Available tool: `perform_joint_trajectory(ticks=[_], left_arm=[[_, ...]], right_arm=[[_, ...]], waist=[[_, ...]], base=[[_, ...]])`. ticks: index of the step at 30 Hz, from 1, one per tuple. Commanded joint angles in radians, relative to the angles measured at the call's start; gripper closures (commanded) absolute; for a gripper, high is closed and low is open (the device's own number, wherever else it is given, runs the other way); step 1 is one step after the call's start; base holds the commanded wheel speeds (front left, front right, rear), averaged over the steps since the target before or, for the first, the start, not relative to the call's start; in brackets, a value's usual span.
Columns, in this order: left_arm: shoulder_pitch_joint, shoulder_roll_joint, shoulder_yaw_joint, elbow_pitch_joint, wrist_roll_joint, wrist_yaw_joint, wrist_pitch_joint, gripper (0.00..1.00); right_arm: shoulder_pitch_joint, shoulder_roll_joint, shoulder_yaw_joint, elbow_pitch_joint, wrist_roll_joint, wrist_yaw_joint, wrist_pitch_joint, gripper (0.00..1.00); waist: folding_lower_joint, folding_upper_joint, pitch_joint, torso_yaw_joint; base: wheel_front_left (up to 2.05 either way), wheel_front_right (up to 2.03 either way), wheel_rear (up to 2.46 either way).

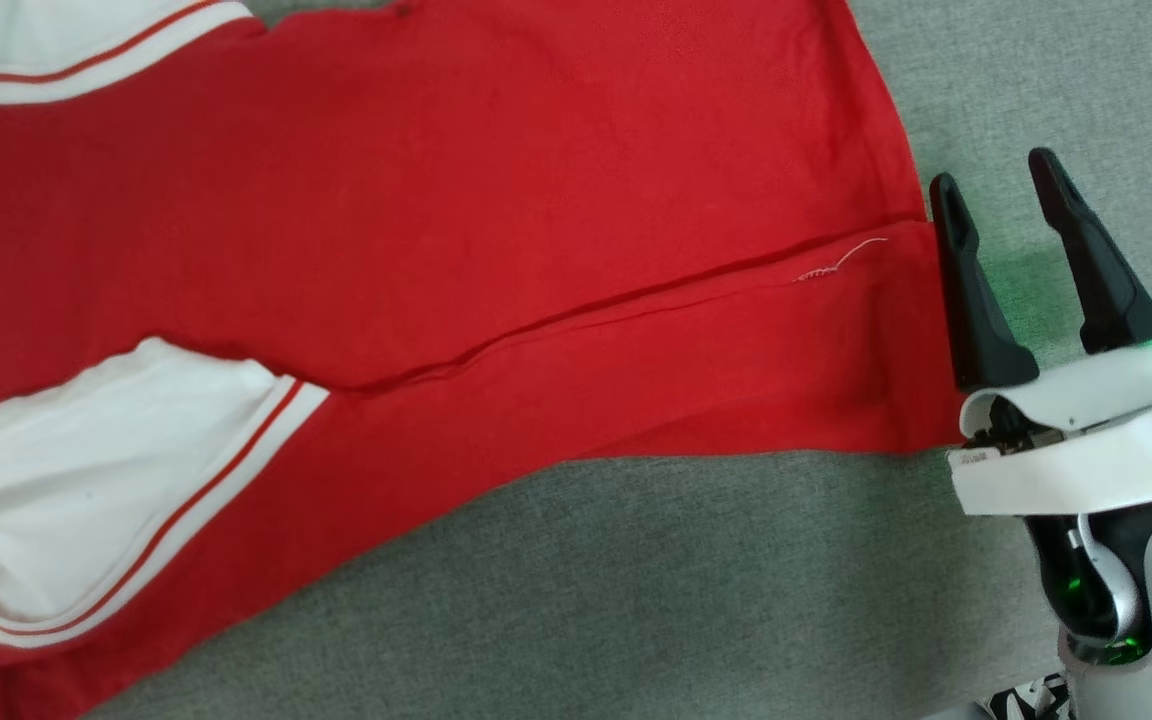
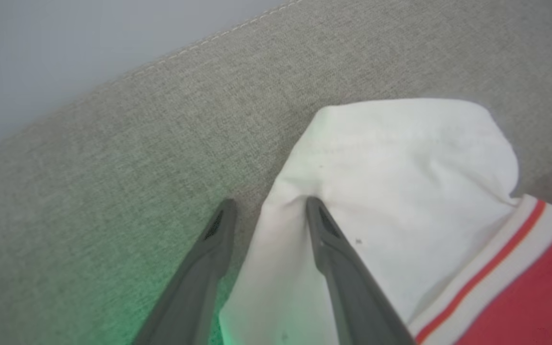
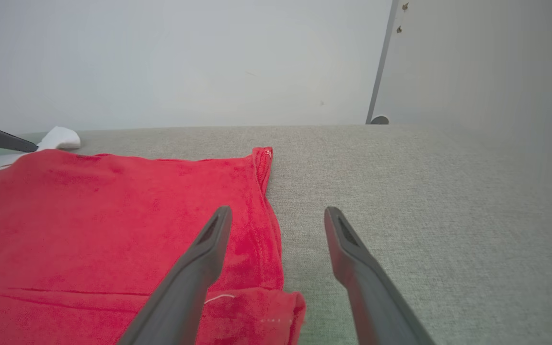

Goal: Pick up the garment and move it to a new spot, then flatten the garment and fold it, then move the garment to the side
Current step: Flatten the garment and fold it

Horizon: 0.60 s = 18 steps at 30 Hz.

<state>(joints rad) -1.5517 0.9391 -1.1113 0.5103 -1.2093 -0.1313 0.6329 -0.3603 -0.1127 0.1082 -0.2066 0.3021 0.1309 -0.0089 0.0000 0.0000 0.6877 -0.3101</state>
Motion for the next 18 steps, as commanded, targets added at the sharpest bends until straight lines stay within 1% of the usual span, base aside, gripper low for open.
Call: perform_joint_trajectory(ticks=[1,5,9,13,18], left_arm=[[0.044,-0.019,-0.037,0.008,-0.022,0.002,0.011,1.00],[0.028,-0.022,-0.051,0.006,-0.068,0.001,0.017,1.00],[0.012,-0.041,-0.067,0.002,-0.091,0.001,0.002,1.00],[-0.013,-0.063,-0.083,-0.004,-0.097,0.001,-0.028,1.00],[-0.040,-0.076,-0.105,-0.008,-0.099,0.001,-0.066,1.00]], right_arm=[[-0.021,-0.008,0.005,-0.002,0.012,0.000,0.009,0.00],[-0.101,-0.058,0.029,0.001,0.026,0.000,0.090,0.00],[-0.231,-0.108,0.030,0.031,0.051,0.000,0.215,0.00],[-0.368,-0.142,0.027,0.101,0.090,0.000,0.373,0.00],[-0.515,-0.150,0.049,0.213,0.164,0.000,0.617,0.00]], waist=[[0.0000,0.0000,0.003,0.006],[0.0000,0.0000,0.003,0.019],[0.0000,0.0000,0.001,0.038],[0.0000,0.0000,0.003,0.060],[0.0000,0.0000,0.005,0.080]], base=[[0.00,0.00,0.00],[0.00,0.00,0.00],[0.00,0.00,0.00],[0.00,0.00,0.00],[0.00,0.00,0.00]])
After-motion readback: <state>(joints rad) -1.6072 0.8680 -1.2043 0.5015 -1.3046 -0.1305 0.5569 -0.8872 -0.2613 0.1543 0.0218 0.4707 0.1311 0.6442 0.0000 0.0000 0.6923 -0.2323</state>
